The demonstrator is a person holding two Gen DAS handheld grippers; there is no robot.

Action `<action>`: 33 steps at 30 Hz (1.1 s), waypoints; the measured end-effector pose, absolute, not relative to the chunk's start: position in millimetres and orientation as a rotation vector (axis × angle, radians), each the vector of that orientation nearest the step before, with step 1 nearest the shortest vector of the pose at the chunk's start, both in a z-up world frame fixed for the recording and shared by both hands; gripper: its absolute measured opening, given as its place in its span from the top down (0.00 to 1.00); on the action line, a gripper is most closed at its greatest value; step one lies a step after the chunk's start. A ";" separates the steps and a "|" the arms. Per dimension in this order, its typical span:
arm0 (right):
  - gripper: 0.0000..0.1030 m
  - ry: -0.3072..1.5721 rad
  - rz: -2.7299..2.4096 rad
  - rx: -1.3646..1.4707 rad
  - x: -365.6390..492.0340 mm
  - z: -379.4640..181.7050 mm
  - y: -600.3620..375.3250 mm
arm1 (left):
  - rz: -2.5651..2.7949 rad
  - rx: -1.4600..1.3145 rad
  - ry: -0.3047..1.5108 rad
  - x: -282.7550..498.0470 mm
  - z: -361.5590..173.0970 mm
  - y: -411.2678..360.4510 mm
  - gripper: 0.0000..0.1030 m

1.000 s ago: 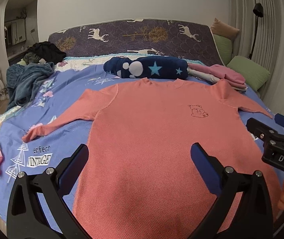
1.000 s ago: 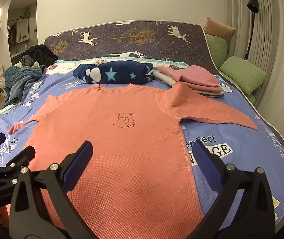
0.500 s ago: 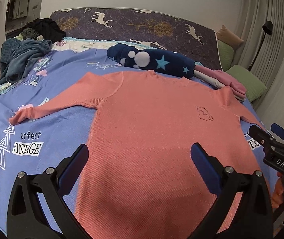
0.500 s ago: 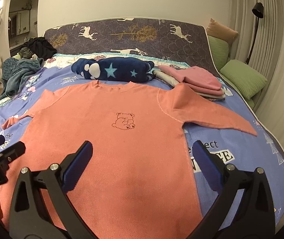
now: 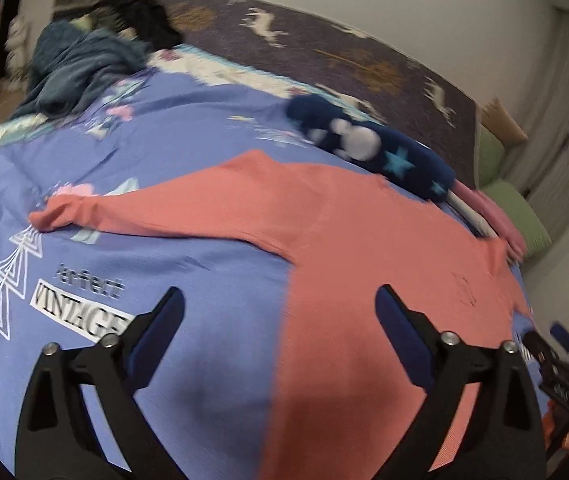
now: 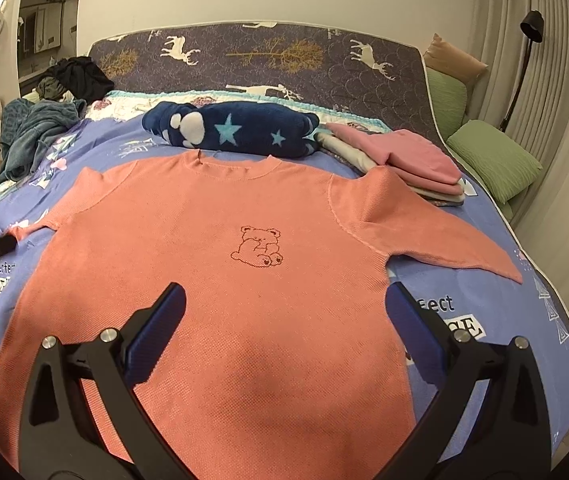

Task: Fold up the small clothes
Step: 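Grasp the coral shirt's sleeve with the left tool and fold it across the body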

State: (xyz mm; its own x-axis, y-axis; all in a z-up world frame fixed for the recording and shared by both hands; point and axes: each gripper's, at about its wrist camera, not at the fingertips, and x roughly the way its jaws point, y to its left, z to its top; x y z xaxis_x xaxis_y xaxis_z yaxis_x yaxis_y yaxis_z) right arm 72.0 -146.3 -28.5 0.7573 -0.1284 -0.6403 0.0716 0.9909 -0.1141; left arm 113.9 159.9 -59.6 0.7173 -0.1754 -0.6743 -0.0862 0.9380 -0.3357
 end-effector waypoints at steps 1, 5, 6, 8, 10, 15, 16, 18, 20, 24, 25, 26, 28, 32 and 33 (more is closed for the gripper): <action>0.02 0.714 -0.102 -0.089 75.9 -29.8 -146.1 | -0.014 -0.401 0.792 125.5 -67.1 180.7 0.15; 0.02 0.751 -0.073 -0.121 90.9 -36.0 -145.7 | 0.115 -0.572 0.856 156.1 -97.2 251.6 0.22; 0.02 0.760 -0.072 -0.135 95.7 -38.7 -145.9 | 0.150 -0.620 0.867 161.8 -104.8 268.5 0.23; 0.02 0.774 -0.085 -0.165 104.7 -44.4 -146.2 | 0.217 -0.721 0.874 171.5 -119.5 301.7 0.23; 0.02 0.791 -0.095 -0.184 112.0 -50.4 -146.1 | 0.278 -0.822 0.857 178.9 -131.3 329.8 0.23; 0.02 0.818 -0.093 -0.189 126.9 -61.3 -142.3 | 0.351 -0.945 0.900 206.0 -158.7 365.1 0.27; 0.02 0.819 -0.089 -0.189 128.5 -62.4 -140.7 | 0.365 -0.971 0.907 210.8 -165.1 371.1 0.35; 0.02 0.822 -0.080 -0.193 132.0 -64.6 -136.6 | 0.365 -1.027 0.893 216.1 -173.4 379.7 0.55; 0.02 0.825 -0.070 -0.206 133.5 -65.9 -132.2 | 0.344 -1.068 0.878 219.6 -177.9 386.9 0.79; 0.02 0.815 -0.061 -0.230 132.9 -64.4 -128.3 | 0.331 -1.050 0.847 218.5 -166.1 387.8 0.94; 0.02 0.812 -0.061 -0.232 131.9 -63.5 -128.8 | 0.321 -1.021 0.825 217.4 -154.9 384.0 0.94; 0.02 0.808 -0.062 -0.232 130.3 -62.1 -130.0 | 0.304 -0.992 0.803 216.3 -143.2 379.1 0.94; 0.02 0.801 -0.065 -0.228 128.7 -59.9 -131.6 | 0.237 -0.919 0.750 215.1 -109.3 360.6 0.94; 0.02 0.779 -0.076 -0.211 121.7 -50.7 -137.5 | 0.059 -0.745 0.661 215.4 -34.6 291.5 0.94; 0.02 0.772 -0.077 -0.205 119.1 -48.4 -139.1 | 0.011 -0.706 0.645 214.3 -20.1 271.6 0.94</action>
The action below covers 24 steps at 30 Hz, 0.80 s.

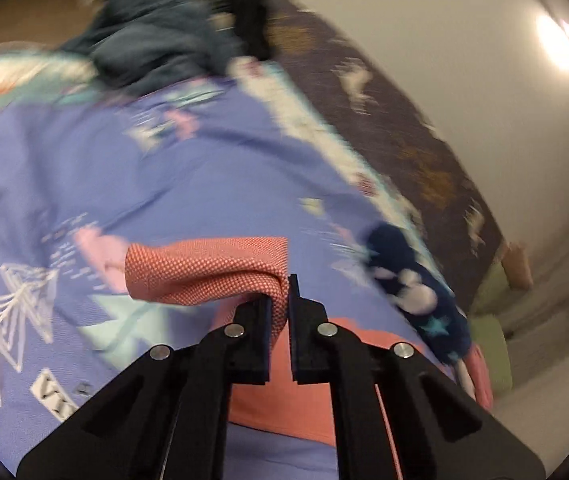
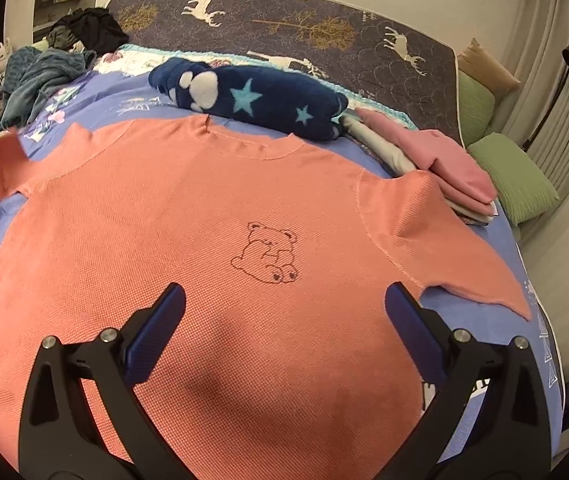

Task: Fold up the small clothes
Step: 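Grasp the coral shirt's sleeve with the left tool and fold it across the body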

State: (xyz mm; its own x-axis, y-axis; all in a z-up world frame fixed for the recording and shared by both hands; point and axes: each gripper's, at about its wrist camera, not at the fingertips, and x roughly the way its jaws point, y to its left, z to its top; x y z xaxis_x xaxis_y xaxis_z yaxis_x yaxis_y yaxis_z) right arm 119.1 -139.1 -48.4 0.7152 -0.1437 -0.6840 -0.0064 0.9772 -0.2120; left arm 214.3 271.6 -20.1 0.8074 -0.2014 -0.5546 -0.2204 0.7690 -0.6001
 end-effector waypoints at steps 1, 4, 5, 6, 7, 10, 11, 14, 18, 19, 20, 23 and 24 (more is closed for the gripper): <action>0.02 0.761 -0.076 -0.198 115.7 -45.6 -141.2 | -0.055 -0.649 0.628 213.3 -2.1 242.8 0.94; 0.02 0.743 -0.074 -0.166 108.7 -40.2 -151.3 | -0.221 -0.473 0.599 208.1 30.9 158.3 0.94; 0.02 0.742 -0.073 -0.151 107.0 -38.9 -156.0 | -0.282 -0.403 0.599 206.4 37.1 124.0 0.94; 0.02 0.742 -0.074 -0.129 105.4 -38.0 -163.0 | -0.325 -0.359 0.604 204.6 37.6 101.5 0.94; 0.02 0.745 -0.079 -0.116 104.4 -37.9 -168.1 | -0.383 -0.307 0.618 203.3 37.1 70.4 0.94; 0.02 0.748 -0.115 -0.096 99.7 -38.2 -183.0 | -0.471 -0.189 0.654 200.9 20.9 1.3 0.88; 0.02 0.746 -0.126 -0.091 97.7 -37.7 -188.7 | -0.480 -0.155 0.664 200.5 13.5 -15.2 0.71; 0.02 0.747 -0.143 -0.065 93.5 -37.0 -201.6 | -0.471 -0.083 0.687 195.8 -8.6 -43.2 0.47; 0.02 0.741 -0.158 -0.048 90.9 -37.8 -216.2 | -0.430 0.003 0.652 178.9 -17.4 -40.3 0.32; 0.02 0.741 -0.157 -0.047 91.1 -38.3 -217.7 | -0.404 0.017 0.633 171.3 -16.0 -35.5 0.26; 0.02 0.742 -0.154 -0.045 92.2 -38.7 -218.7 | -0.377 0.029 0.619 168.5 -15.0 -27.8 0.20; 0.02 0.741 -0.136 -0.052 94.4 -40.7 -218.0 | -0.297 0.060 0.590 152.9 -17.3 -7.1 0.13; 0.02 0.742 -0.129 -0.057 95.6 -41.5 -216.7 | -0.275 0.071 0.586 148.7 -16.8 0.0 0.12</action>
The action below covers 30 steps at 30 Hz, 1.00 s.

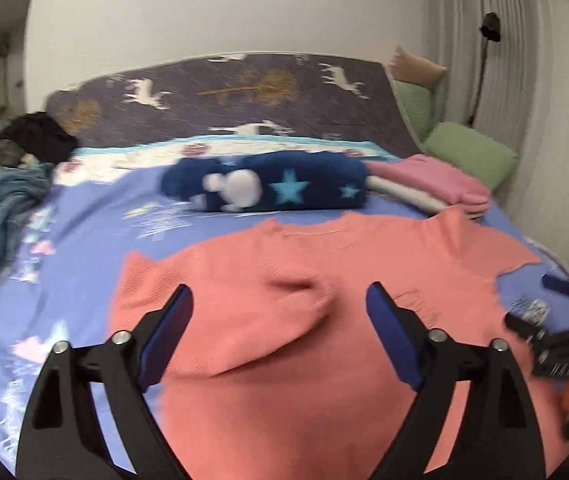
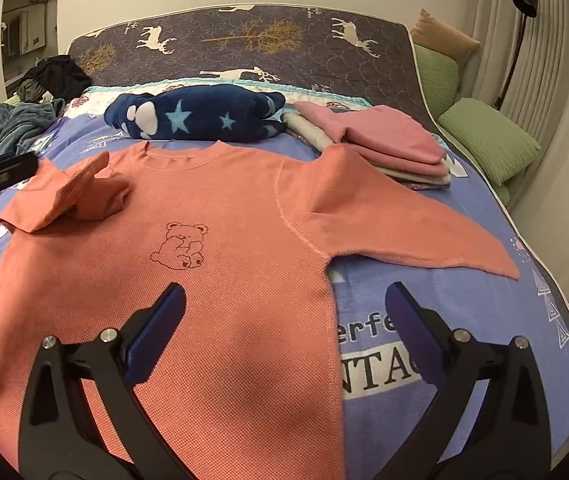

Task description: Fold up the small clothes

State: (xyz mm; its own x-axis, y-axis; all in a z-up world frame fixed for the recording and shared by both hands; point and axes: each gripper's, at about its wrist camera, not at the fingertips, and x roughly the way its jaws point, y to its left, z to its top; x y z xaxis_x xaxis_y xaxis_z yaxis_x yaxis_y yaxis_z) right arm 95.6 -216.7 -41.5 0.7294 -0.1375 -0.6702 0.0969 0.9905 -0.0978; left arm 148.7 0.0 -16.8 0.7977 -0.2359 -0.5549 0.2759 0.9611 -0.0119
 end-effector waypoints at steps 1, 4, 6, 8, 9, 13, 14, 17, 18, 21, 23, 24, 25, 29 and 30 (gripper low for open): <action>0.02 0.743 -0.124 -0.062 96.3 -42.1 -215.4 | -0.246 0.088 0.583 144.5 -19.1 8.0 0.12; 0.02 0.748 -0.108 -0.080 100.6 -44.0 -211.0 | -0.169 0.154 0.604 136.6 -30.4 26.5 0.09; 0.02 0.752 -0.098 -0.091 103.9 -44.7 -206.8 | -0.142 0.192 0.636 133.9 -40.8 36.1 0.09; 0.02 0.757 -0.091 -0.103 108.6 -45.2 -202.7 | -0.114 0.219 0.667 135.0 -50.8 42.8 0.09; 0.02 0.756 -0.090 -0.111 109.4 -45.1 -199.7 | -0.099 0.227 0.677 135.5 -54.3 46.1 0.09; 0.02 0.749 -0.068 -0.152 116.3 -43.5 -185.1 | -0.058 0.258 0.712 144.4 -67.4 52.7 0.09; 0.02 0.748 -0.060 -0.158 117.8 -43.2 -181.7 | -0.054 0.267 0.715 147.0 -69.6 52.3 0.09; 0.02 0.776 0.038 -0.102 130.4 -43.1 -176.0 | -0.034 0.288 0.742 155.8 -77.2 52.8 0.09; 0.02 0.789 0.084 -0.061 135.5 -43.8 -176.9 | -0.023 0.285 0.751 158.9 -78.4 54.2 0.09; 0.30 0.867 0.215 0.085 164.3 -52.2 -181.1 | 0.002 0.248 0.765 167.2 -79.0 60.5 0.09; 0.60 0.950 0.281 0.174 188.7 -61.1 -179.0 | 0.026 0.212 0.766 172.7 -78.2 68.1 0.09; 0.61 0.965 0.309 0.202 195.6 -62.7 -177.3 | 0.039 0.202 0.764 175.2 -77.3 71.4 0.09; 0.61 0.974 0.335 0.227 203.1 -63.1 -172.8 | 0.051 0.190 0.762 177.5 -76.5 75.9 0.09; 0.28 0.936 0.380 0.281 220.9 -46.0 -149.8 | 0.061 0.183 0.766 183.3 -77.8 79.8 0.09; 0.27 0.926 0.402 0.286 226.9 -37.5 -138.8 | 0.062 0.186 0.771 184.6 -79.0 79.1 0.09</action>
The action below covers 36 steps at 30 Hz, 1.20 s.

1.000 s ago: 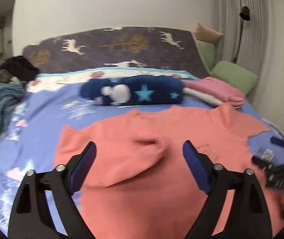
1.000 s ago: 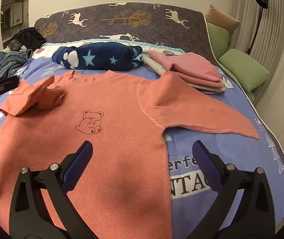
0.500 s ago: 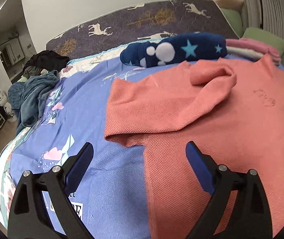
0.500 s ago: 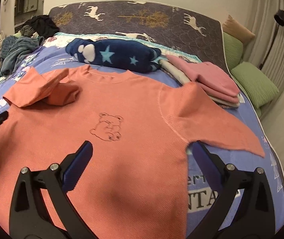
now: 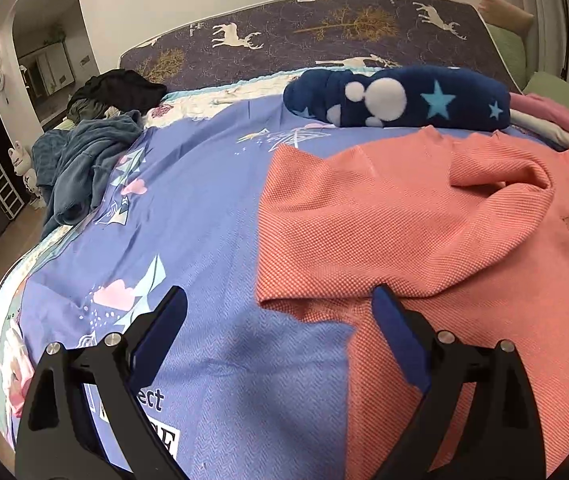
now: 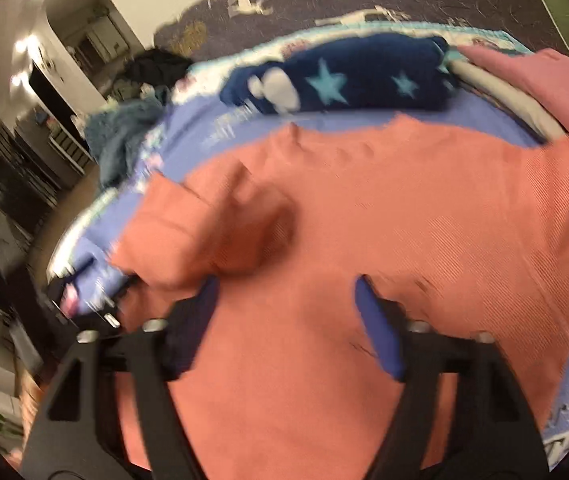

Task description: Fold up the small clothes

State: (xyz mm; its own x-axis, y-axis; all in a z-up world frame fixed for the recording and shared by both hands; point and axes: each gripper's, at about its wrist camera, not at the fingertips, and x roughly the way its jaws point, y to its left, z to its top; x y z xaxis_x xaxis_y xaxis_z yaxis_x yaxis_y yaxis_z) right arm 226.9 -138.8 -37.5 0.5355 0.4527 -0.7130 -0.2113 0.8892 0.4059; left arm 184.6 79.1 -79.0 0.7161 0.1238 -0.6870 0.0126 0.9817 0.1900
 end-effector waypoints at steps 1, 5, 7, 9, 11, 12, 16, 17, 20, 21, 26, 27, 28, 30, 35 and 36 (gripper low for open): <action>0.26 0.923 0.415 0.282 232.0 -32.4 -131.1 | 0.063 0.189 0.775 185.6 -79.8 78.5 0.09; 0.32 1.027 0.395 0.154 265.8 -38.5 -83.7 | 0.057 0.201 0.766 182.3 -77.9 75.5 0.09; 0.92 1.068 0.346 0.101 280.5 -49.5 -74.4 | 0.045 0.197 0.757 179.1 -75.6 74.7 0.09; 0.93 1.001 0.338 0.216 277.2 -39.0 -95.4 | 0.040 0.203 0.749 176.6 -75.2 74.4 0.09; 0.93 0.886 0.340 0.287 262.1 -17.8 -120.8 | 0.044 0.207 0.758 178.2 -77.7 73.9 0.09; 0.93 0.807 0.330 0.318 249.1 -4.7 -139.4 | 0.048 0.204 0.770 180.4 -79.4 74.2 0.09; 0.79 0.701 0.237 0.432 204.4 0.8 -214.5 | 0.058 0.182 0.795 186.5 -82.5 75.8 0.09; 0.61 0.726 0.211 0.453 198.1 -8.5 -228.9 | 0.059 0.182 0.796 186.7 -82.9 74.9 0.09; 0.51 0.828 0.131 0.513 186.4 -41.7 -267.0 | 0.070 0.203 0.791 185.1 -83.8 71.5 0.09; 0.51 0.848 0.118 0.531 185.2 -50.0 -275.8 | 0.073 0.208 0.788 184.7 -83.5 71.1 0.09; 0.49 0.923 0.139 0.613 188.8 -77.6 -294.7 | 0.082 0.212 0.790 184.5 -83.2 71.1 0.09; 0.48 0.935 0.152 0.613 193.5 -81.0 -295.8 | 0.083 0.212 0.790 184.4 -83.0 71.0 0.09; 0.42 0.945 0.174 0.608 197.9 -82.5 -294.2 | 0.083 0.213 0.791 184.5 -83.0 70.5 0.09; 0.35 0.970 0.229 0.595 208.8 -84.6 -290.5 | 0.083 0.214 0.791 184.4 -83.6 70.3 0.09; 0.98 0.973 0.208 0.496 242.7 -81.4 -271.7 | 0.092 0.243 0.795 184.7 -85.5 67.0 0.09; 0.95 0.952 0.194 0.473 243.5 -72.5 -270.1 | 0.098 0.239 0.794 184.2 -85.4 68.5 0.09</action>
State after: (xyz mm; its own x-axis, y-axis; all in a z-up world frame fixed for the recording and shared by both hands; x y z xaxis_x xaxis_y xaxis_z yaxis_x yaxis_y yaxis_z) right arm 243.5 -270.1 -72.5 0.5719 0.3627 -0.7358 0.0460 0.8814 0.4702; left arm 184.2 68.5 -85.4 0.6984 0.1762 -0.6937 0.0026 0.9686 0.2487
